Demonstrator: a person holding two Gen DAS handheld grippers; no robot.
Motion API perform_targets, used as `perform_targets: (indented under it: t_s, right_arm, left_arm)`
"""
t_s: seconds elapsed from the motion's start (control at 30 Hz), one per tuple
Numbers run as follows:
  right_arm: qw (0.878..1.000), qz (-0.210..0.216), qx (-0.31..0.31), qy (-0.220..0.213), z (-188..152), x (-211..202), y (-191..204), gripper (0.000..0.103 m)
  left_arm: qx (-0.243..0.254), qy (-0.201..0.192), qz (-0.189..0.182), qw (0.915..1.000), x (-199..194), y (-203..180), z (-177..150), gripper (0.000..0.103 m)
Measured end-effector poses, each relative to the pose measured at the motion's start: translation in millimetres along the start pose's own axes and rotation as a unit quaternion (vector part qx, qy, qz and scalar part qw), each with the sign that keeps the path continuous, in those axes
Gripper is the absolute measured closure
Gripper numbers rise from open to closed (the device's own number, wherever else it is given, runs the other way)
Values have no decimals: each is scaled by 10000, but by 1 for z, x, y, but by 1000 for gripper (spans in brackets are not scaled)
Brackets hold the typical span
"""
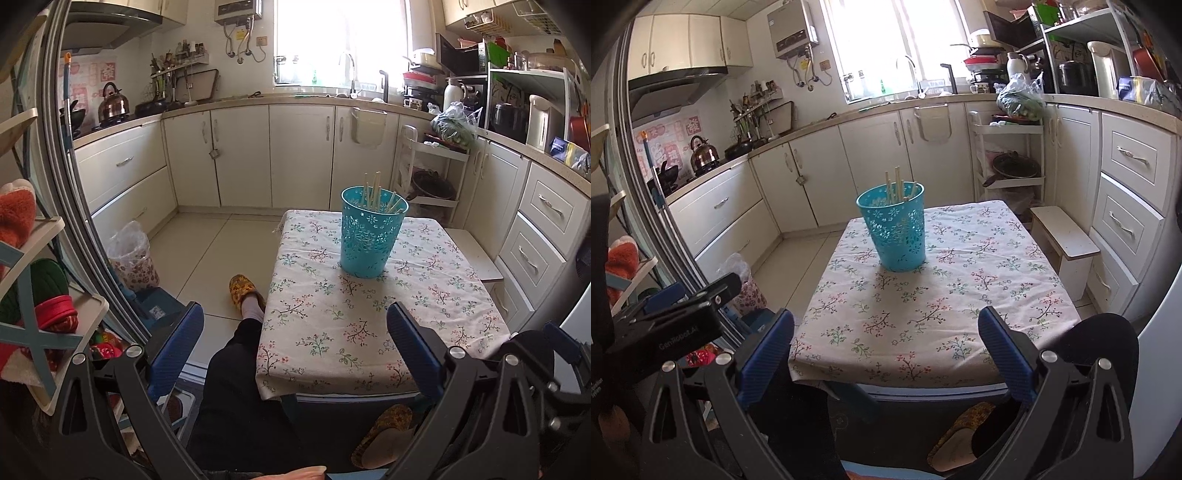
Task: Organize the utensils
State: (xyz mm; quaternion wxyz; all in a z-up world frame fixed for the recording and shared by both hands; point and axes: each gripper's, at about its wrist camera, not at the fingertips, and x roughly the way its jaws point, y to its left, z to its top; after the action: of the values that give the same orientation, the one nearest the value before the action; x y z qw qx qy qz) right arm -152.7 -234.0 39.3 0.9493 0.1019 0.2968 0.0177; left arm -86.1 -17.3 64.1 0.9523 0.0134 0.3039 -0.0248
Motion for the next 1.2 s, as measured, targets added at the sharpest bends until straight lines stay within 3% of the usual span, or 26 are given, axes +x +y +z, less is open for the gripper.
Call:
perform_targets:
  t_s: [1.2]
  right_arm:
    - [10000, -48, 31, -78, -3, -5, 1, 7]
  left_arm:
    - [-52, 8, -9, 10000, -5, 3, -5, 8]
